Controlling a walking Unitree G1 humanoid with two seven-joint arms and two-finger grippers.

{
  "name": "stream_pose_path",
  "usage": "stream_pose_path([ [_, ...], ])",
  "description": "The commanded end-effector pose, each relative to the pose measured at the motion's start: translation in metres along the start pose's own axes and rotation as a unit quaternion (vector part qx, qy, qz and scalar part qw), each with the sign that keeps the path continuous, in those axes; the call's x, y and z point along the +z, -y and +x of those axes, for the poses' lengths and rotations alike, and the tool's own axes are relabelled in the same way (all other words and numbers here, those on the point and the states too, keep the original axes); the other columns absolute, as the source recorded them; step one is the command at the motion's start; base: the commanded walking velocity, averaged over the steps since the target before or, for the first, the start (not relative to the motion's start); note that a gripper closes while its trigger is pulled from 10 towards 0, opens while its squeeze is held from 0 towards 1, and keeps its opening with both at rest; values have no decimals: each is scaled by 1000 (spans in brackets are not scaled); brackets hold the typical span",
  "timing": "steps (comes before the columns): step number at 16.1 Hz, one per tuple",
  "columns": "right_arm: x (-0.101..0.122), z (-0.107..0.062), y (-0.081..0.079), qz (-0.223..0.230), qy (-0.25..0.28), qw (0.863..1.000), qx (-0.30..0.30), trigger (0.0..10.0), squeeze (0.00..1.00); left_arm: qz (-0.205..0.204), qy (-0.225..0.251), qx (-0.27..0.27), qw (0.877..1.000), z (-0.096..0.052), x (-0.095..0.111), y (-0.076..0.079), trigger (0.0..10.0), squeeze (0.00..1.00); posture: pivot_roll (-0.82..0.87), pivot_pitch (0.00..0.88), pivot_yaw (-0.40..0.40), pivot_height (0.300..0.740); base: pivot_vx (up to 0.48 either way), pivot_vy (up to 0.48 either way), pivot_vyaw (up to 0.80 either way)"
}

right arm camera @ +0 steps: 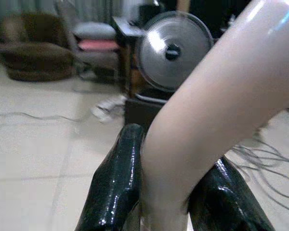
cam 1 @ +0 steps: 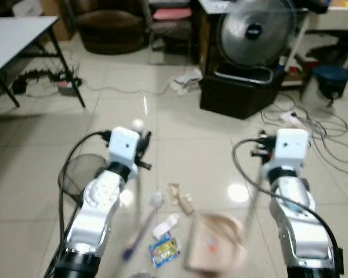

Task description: Sweep floor

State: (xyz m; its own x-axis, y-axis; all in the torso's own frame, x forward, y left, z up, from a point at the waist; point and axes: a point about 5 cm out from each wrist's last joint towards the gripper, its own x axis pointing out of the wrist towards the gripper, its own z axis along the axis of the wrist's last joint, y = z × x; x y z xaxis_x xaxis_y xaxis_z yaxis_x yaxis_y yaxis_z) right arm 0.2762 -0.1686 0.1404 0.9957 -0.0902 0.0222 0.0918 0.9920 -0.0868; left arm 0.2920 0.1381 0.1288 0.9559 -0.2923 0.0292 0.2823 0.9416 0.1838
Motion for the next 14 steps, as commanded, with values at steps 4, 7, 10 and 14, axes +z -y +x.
stream_pose_path([
  [4,-1,3,11,-42,20,999,-20,10000,0,21,-11,16,1000,-3,-3,-5,10000,0,-32,18,41,740,0,0,0],
  [7,-1,4,17,-52,43,997,-28,10000,0,23,-18,17,999,-5,-6,-5,10000,0,-28,32,49,740,0,0,0],
  [10,-5,8,16,-32,48,998,-13,10000,0,24,-21,10,999,-6,-7,-3,10000,0,-15,70,62,740,0,0,0],
  [14,-7,18,8,-33,69,997,6,10000,0,36,-27,13,999,-4,-8,-5,10000,0,6,123,79,740,0,0,0],
])
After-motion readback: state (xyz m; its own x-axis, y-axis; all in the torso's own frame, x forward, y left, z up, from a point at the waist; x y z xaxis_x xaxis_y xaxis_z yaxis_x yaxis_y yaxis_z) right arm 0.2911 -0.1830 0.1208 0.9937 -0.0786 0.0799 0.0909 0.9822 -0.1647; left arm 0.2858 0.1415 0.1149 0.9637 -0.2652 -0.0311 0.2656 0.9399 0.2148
